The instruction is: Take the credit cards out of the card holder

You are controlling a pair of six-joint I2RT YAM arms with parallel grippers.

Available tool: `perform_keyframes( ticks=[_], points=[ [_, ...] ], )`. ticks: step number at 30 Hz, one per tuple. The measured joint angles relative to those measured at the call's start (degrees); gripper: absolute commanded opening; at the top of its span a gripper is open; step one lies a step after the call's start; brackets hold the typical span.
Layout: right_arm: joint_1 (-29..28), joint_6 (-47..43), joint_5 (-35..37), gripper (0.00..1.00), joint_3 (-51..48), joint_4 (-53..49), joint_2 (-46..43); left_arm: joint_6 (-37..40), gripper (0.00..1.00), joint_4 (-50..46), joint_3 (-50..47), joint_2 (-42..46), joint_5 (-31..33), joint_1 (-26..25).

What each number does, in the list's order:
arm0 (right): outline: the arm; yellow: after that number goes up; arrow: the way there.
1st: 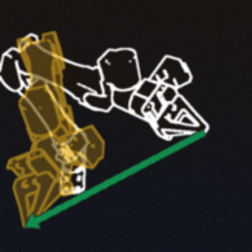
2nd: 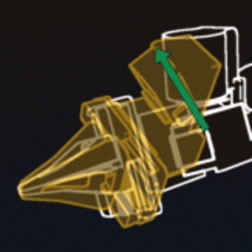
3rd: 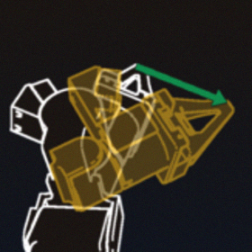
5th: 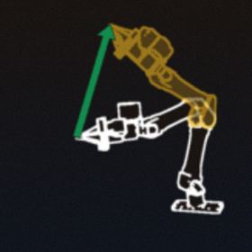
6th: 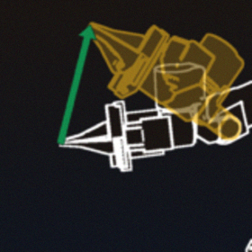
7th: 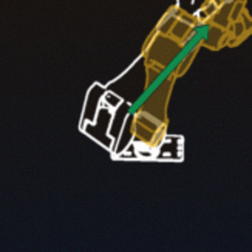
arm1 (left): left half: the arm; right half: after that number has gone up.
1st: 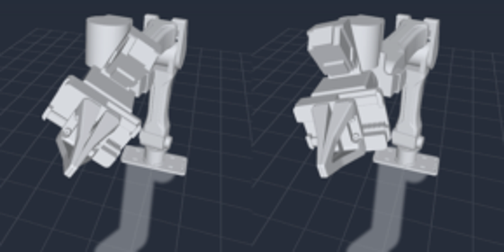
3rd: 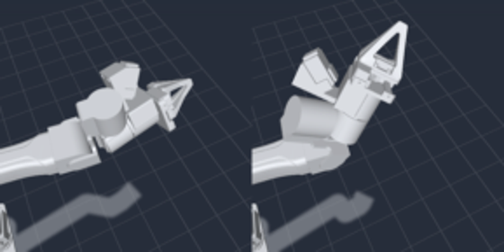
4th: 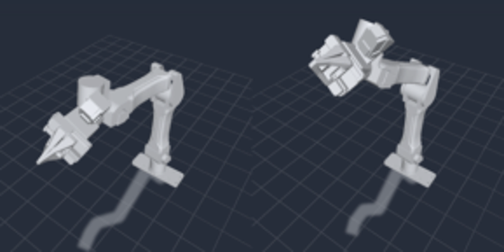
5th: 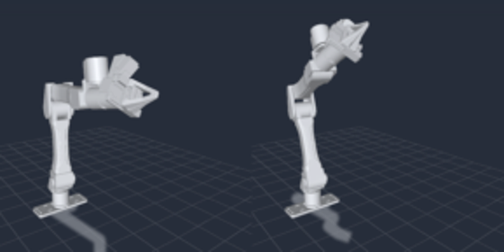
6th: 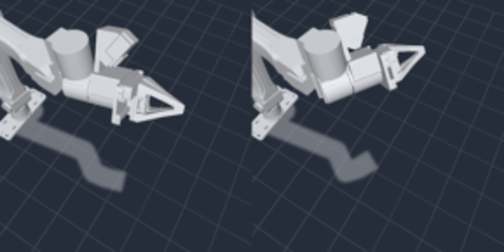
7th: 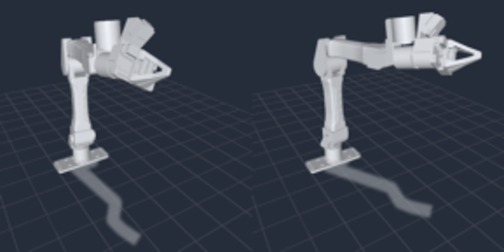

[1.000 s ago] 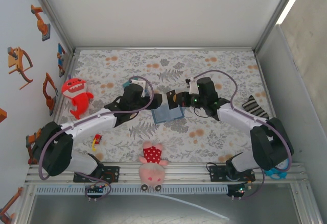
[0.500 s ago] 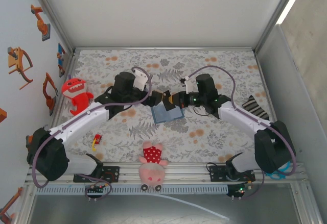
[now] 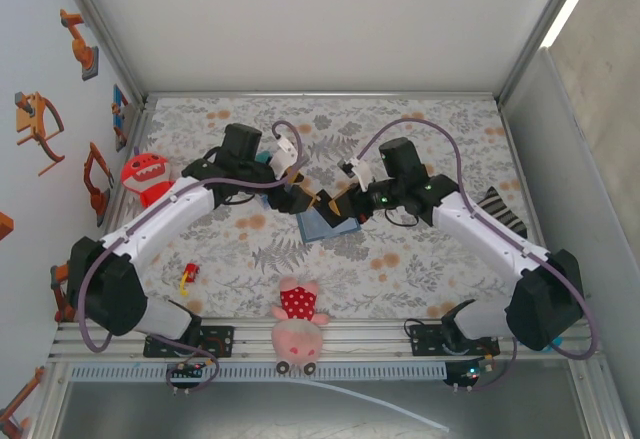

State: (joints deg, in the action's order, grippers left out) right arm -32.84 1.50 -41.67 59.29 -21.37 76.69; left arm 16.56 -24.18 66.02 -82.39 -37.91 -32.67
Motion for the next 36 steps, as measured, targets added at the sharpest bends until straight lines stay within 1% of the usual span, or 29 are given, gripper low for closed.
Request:
perform_keyframes(
  ticks=[1, 5, 8, 10, 13, 15, 16, 17, 19, 20, 24, 25, 28, 33, 36],
  points=[
    [0.0, -0.9, -0.2, 0.00, 0.4, -1.0, 0.0, 1.0, 0.74, -1.0, 0.2, -0.2, -0.8, -0.2],
    [0.0, -3.6, -1.2, 0.00, 2.5, -3.7, 0.6, 4.2, 0.64, -4.1, 1.2, -1.3, -2.6, -1.6],
    [0.0, -4.8, -2.2, 0.00, 3.4, -4.3, 1.2, 5.9, 0.48, -5.6, 2.3, -2.6, -3.2, -2.6],
    [0.0, -5.4, -2.7, 0.00, 3.5, -4.8, 1.5, 6.6, 0.35, -6.2, 2.9, -3.6, -3.6, -3.0],
    [0.0, -5.8, -2.4, 0.00, 3.5, -5.0, 1.9, 7.5, 0.18, -7.2, 3.4, -4.4, -4.3, -3.7],
    [0.0, -6.1, -1.9, 0.00, 3.5, -5.4, 2.0, 7.8, 0.11, -7.9, 3.4, -4.5, -4.7, -4.2],
    [0.0, -6.1, -1.7, 0.01, 3.5, -5.5, 2.0, 8.0, 0.08, -8.2, 3.4, -4.5, -4.8, -4.4],
    [0.1, -6.2, -1.4, 0.05, 3.5, -5.7, 2.0, 8.2, 0.05, -8.4, 3.4, -4.5, -5.0, -4.5],
    [0.0, -6.5, -1.1, 0.18, 3.5, -5.9, 2.0, 8.4, 0.02, -8.6, 3.4, -4.5, -5.3, -4.5],
    [0.0, -6.3, -0.8, 0.22, 3.5, -5.8, 2.0, 8.4, 0.02, -8.6, 3.4, -4.5, -5.5, -4.5],
    [0.0, -5.4, 0.8, 0.45, 2.6, -3.7, 1.3, 7.9, 0.00, -7.2, 2.9, -4.1, -5.4, -4.9],
    [0.0, -5.2, 1.2, 0.49, 1.9, -3.0, 0.6, 7.4, 0.00, -6.1, 2.1, -3.6, -5.2, -4.8],
    [0.0, -3.6, 2.9, 0.54, -0.5, -1.1, -2.0, 4.8, 0.00, -2.0, -1.9, -0.8, -4.3, -4.5],
    [0.4, 0.3, 6.3, 0.57, -5.1, 4.0, -7.7, -2.6, 0.00, 7.9, -11.0, 7.4, -1.4, -4.4],
    [1.7, 4.3, 7.1, 0.59, -9.2, 9.4, -11.3, -8.5, 0.00, 15.2, -16.6, 12.8, 0.9, -4.4]
  ],
)
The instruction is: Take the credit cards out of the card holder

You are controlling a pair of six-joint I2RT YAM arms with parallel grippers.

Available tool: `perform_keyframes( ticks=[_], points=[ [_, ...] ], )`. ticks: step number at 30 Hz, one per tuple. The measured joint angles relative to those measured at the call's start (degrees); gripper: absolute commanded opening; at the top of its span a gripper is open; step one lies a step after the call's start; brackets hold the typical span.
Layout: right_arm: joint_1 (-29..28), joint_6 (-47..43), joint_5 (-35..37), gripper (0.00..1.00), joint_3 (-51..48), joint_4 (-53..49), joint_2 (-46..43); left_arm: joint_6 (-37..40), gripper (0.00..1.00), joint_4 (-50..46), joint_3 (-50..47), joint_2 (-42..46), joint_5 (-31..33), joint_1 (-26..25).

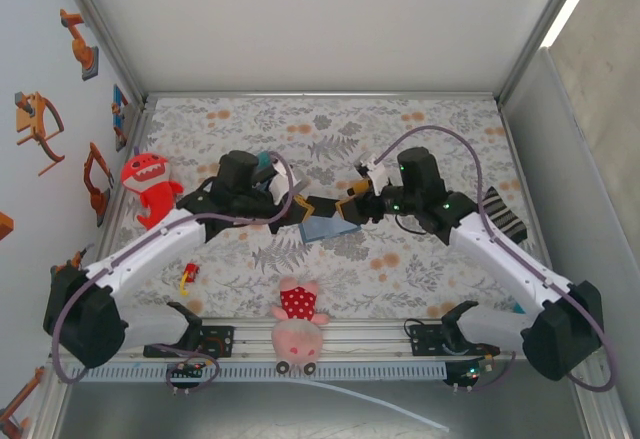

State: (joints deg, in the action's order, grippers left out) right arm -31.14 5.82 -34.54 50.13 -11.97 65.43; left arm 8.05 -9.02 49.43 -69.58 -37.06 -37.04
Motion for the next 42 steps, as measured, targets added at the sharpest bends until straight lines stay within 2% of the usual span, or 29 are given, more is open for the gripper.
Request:
perform_keyframes(
  ticks=[4, 9, 18, 21, 25, 27, 30, 34, 36, 40, 42],
  points=[
    [1.5, 6.4, -0.3, 0.60, -5.3, 8.5, -2.8, -8.1, 0.00, 9.9, -5.6, 4.9, 1.5, 0.0],
    [1.8, 15.2, -5.0, 0.59, -8.9, 20.8, -2.5, -17.1, 0.00, 20.7, -9.5, 7.2, 1.5, 0.0],
    [1.8, 27.4, -15.1, 0.50, -9.5, 41.7, 2.3, -23.1, 0.01, 27.8, -9.5, 7.1, -0.5, -0.9],
    [1.8, 29.3, -17.0, 0.40, -9.5, 44.7, 3.0, -24.0, 0.01, 29.3, -9.5, 7.0, -1.4, -1.2],
    [1.8, 31.1, -18.6, 0.20, -9.5, 47.3, 3.6, -25.1, 0.01, 31.1, -9.5, 6.4, -2.4, -1.2],
    [2.0, 31.8, -18.8, 0.10, -9.5, 47.8, 3.7, -25.7, 0.06, 31.8, -9.5, 6.1, -2.9, -1.2],
    [2.1, 32.1, -19.5, 0.00, -9.5, 48.6, 3.7, -26.7, 0.20, 32.7, -9.5, 5.5, -3.2, -1.2],
    [2.1, 32.3, -20.3, 0.00, -9.5, 48.8, 3.7, -27.1, 0.45, 31.6, -9.0, 4.7, -3.1, -1.2],
    [2.1, 31.8, -20.3, 0.00, -9.5, 48.3, 3.7, -26.6, 0.50, 29.4, -8.1, 4.7, -3.1, -1.1],
    [2.1, 28.4, -20.0, 0.00, -9.4, 42.7, 3.0, -23.8, 0.68, 23.1, -4.9, 5.3, -3.2, -0.4],
    [2.1, 26.1, -19.7, 0.00, -9.3, 38.9, 2.3, -22.1, 0.70, 19.5, -3.5, 6.4, -3.1, 0.0]
  ],
)
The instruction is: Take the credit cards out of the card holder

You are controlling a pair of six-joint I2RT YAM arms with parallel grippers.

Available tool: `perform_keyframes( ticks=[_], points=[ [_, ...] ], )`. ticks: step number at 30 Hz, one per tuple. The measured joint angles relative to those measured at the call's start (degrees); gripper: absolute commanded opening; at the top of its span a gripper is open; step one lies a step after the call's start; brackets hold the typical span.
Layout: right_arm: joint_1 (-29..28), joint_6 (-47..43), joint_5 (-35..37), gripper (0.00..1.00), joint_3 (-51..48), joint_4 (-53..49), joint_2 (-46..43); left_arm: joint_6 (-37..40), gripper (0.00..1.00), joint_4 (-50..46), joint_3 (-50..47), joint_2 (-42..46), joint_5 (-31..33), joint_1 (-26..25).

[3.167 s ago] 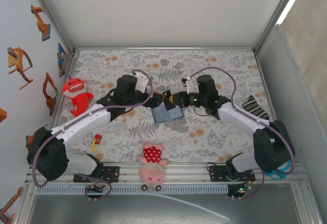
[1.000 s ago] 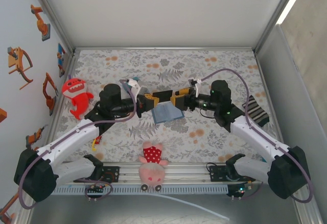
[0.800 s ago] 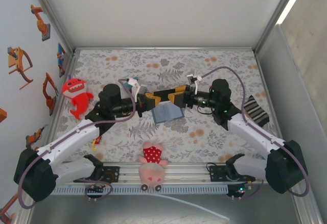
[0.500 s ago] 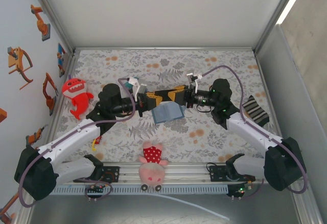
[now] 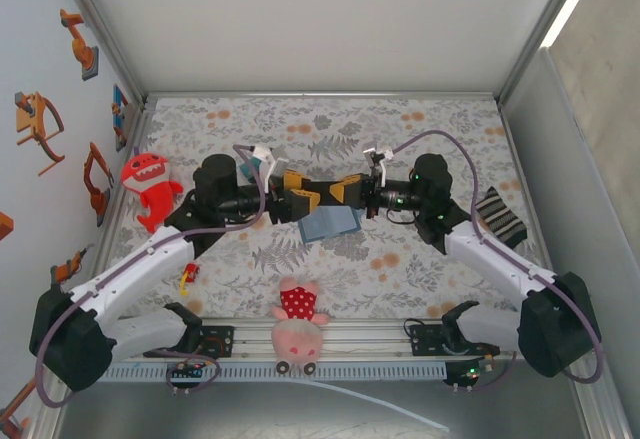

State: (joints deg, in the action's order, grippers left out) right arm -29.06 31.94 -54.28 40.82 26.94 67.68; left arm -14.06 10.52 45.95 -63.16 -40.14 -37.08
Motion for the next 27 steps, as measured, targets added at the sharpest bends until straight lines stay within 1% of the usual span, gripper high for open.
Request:
perform_keyframes(
  ticks=[3, 6, 8, 11, 15, 19, 24, 27],
  points=[
    [0.0, -3.1, 0.2, 0.00, 0.3, -5.1, -1.3, 3.1, 0.72, -5.1, 2.3, 1.9, 0.2, 0.1],
    [-0.1, -5.4, 0.3, 0.00, 1.0, -9.1, -2.2, 6.0, 0.86, -8.6, 3.9, 3.4, 0.2, 0.1],
    [-0.3, -6.4, 0.1, 0.00, 1.4, -10.6, -2.5, 7.4, 0.89, -10.3, 4.6, 3.7, 0.3, 0.1],
    [-0.9, -7.6, -0.7, 0.00, 2.1, -12.7, -2.4, 9.6, 0.89, -12.8, 5.1, 3.5, 0.3, 0.1],
    [-1.9, -9.2, -2.8, 0.00, 3.9, -15.0, -1.7, 12.8, 0.75, -17.7, 7.4, 1.4, 0.3, 0.0],
    [-3.6, -12.2, -4.3, 0.00, 6.0, -18.3, -0.7, 16.0, 0.65, -21.9, 10.2, -1.5, -0.5, 0.1],
    [-4.4, -15.9, -4.9, 0.00, 8.1, -22.8, 0.0, 20.7, 0.43, -27.5, 13.0, -4.3, -3.5, 0.0],
    [-4.5, -17.7, -4.8, 0.00, 8.7, -25.3, 0.0, 23.5, 0.36, -30.9, 14.8, -5.9, -4.9, -0.4]
  ],
)
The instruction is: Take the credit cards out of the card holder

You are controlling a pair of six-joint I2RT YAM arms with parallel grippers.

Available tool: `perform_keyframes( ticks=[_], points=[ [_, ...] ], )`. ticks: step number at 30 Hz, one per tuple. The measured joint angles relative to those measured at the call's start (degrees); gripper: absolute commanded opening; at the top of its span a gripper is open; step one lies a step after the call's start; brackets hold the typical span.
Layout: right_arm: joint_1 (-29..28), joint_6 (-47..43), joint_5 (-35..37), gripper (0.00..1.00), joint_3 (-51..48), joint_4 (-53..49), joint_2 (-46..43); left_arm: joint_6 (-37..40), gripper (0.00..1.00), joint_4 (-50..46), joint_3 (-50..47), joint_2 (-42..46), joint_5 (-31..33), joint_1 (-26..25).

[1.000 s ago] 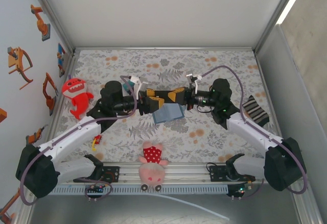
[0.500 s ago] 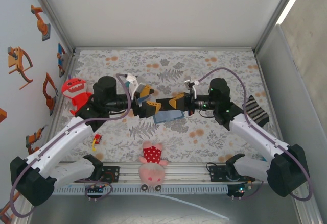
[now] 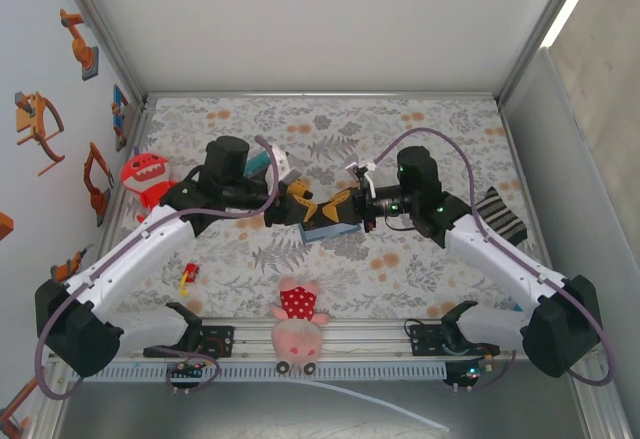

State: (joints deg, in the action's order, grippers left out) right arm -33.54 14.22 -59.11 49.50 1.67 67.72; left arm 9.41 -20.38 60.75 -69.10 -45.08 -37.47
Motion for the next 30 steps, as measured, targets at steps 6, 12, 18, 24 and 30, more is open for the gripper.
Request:
perform_keyframes(
  ticks=[6, 12, 18, 24, 30],
  points=[
    [0.0, -2.4, 0.0, 0.00, 0.3, -3.6, 0.2, 4.5, 0.17, -4.9, 1.6, -2.0, -1.4, -1.4],
    [0.0, -3.8, 0.8, 0.00, 0.5, -5.4, 0.6, 7.0, 0.00, -7.8, 2.9, -3.6, -2.4, -1.9],
    [-0.1, -5.2, 4.1, 0.44, 1.2, -7.4, 0.5, 8.2, 0.00, -7.8, 3.0, -3.9, -0.8, -1.9],
    [-0.1, -7.0, 12.8, 0.60, 2.0, -11.4, -2.1, 7.7, 0.00, -3.9, -0.5, -2.5, 6.8, 1.3],
    [-0.1, -6.8, 23.9, 0.64, 2.6, -14.7, -3.7, 7.3, 0.00, 1.5, -4.4, -2.4, 20.3, 7.1]
  ],
)
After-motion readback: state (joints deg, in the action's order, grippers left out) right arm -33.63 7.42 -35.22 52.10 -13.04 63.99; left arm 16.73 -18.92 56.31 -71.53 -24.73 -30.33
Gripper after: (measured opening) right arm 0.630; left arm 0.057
